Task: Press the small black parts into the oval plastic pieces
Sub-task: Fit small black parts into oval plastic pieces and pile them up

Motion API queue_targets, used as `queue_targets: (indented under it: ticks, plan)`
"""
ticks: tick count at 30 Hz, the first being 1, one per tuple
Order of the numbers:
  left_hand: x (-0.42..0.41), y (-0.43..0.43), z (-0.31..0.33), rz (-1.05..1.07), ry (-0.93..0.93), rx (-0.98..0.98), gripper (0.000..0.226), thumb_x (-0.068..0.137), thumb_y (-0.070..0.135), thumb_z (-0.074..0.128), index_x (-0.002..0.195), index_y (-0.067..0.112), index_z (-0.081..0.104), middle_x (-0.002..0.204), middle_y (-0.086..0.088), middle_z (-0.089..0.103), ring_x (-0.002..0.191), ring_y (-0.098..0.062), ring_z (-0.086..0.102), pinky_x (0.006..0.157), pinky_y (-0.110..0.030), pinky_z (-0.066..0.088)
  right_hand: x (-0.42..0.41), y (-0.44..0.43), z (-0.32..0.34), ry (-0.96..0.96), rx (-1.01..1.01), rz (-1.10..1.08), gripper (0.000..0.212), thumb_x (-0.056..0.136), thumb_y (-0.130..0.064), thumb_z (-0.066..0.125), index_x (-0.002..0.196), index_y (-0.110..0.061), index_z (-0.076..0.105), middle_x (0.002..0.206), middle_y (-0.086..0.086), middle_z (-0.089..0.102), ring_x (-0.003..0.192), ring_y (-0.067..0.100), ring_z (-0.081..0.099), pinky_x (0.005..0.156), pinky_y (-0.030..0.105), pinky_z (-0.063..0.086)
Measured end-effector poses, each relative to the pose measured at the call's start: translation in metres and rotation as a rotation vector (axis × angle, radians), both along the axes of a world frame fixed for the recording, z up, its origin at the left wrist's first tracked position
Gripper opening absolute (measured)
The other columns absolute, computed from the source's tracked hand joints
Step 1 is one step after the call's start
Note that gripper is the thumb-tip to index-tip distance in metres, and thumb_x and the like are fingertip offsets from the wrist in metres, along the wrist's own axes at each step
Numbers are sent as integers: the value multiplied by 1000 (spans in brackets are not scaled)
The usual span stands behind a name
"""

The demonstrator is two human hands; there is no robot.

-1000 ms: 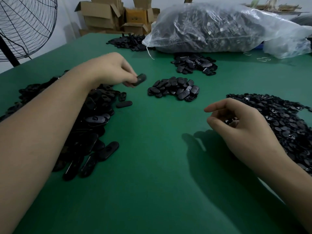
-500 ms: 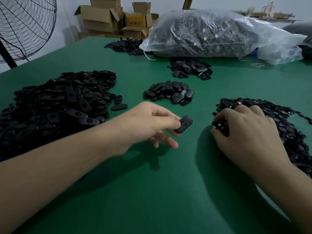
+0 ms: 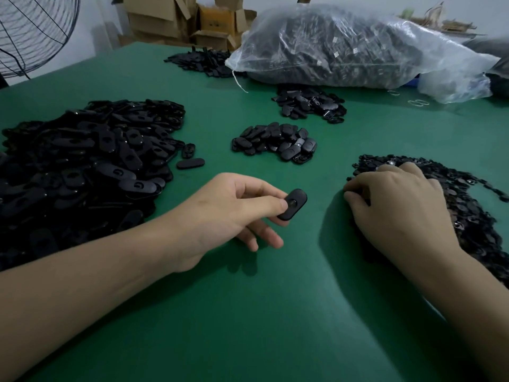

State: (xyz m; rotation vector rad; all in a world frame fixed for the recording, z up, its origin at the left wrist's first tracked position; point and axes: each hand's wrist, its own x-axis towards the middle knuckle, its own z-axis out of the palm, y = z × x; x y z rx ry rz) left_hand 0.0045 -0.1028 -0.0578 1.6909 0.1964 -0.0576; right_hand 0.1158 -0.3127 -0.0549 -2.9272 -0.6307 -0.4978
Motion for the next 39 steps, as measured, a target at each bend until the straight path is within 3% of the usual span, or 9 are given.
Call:
queue_targets:
  ticks: [4, 8, 18, 23, 28, 31, 34, 36, 39]
  plan:
    - [-1, 0, -2, 1, -15, -18, 11, 96, 17, 69, 99, 13, 78, 90, -3, 79, 63, -17, 73, 49, -19, 51, 2, -1, -1, -4, 35, 17, 13, 97, -27, 64, 102, -28, 76, 100, 0, 70, 108, 30, 48, 87, 45, 37]
    - [-1, 1, -2, 10, -32, -42, 11, 96, 16, 68, 100, 12, 78, 91, -5, 79, 64, -17, 74, 51, -20, 52, 2, -3, 0, -24, 90, 47, 7, 93, -22, 69, 97, -23, 75, 89, 1, 71, 103, 32, 52, 86, 46, 45]
    - [-1, 1, -3, 1, -44, -43, 11, 95, 17, 69, 99, 12, 78, 92, -4, 79, 64, -16, 73, 52, -20, 52, 4, -3, -1, -18, 181, 117, 7, 89, -12, 72, 92, -18, 75, 79, -4, 64, 98, 29, 53, 84, 49, 49]
    - [-1, 1, -3, -6, -50, -37, 11, 95, 16, 68, 98, 13, 78, 90, -3, 79, 64, -16, 73, 52, -20, 52, 4, -5, -1, -36, 202, 136, 9, 86, -10, 75, 89, -18, 77, 77, -8, 61, 90, 20, 50, 73, 31, 34]
    - [-1, 3, -4, -7, -59, -44, 11, 96, 15, 69, 94, 15, 79, 90, -3, 79, 65, -15, 73, 52, -20, 52, 2, -6, 2, -37, 326, 199, 12, 84, -9, 78, 86, -21, 78, 74, -12, 63, 81, 18, 62, 77, 31, 49]
    - [0, 3, -6, 8, -69, -50, 11, 96, 15, 69, 96, 14, 80, 91, -4, 78, 67, -16, 73, 53, -21, 53, 0, -4, 3, -9, 462, 224, 9, 85, -13, 79, 89, -21, 80, 73, -22, 62, 77, -7, 61, 73, 2, 40]
    - [0, 2, -7, 47, -83, -68, 11, 95, 14, 69, 94, 14, 80, 90, -5, 78, 65, -15, 73, 51, -20, 51, 3, -3, 0, 29, 461, 211, 11, 85, -10, 77, 89, -20, 79, 74, -25, 61, 75, -10, 58, 71, -7, 34]
    - [0, 2, -7, 78, -90, -84, 12, 95, 14, 69, 90, 15, 80, 89, -5, 78, 63, -15, 72, 48, -20, 51, 5, -5, -1, 24, 439, 185, 12, 86, -11, 75, 90, -21, 78, 74, -18, 64, 74, 0, 61, 72, 2, 39]
    - [1, 1, -7, 87, -91, -88, 12, 95, 14, 69, 90, 15, 80, 88, -5, 78, 62, -14, 71, 47, -20, 50, 6, -6, -3, -52, 342, 162, 11, 89, -16, 72, 96, -22, 77, 85, -4, 70, 90, 24, 60, 80, 34, 47]
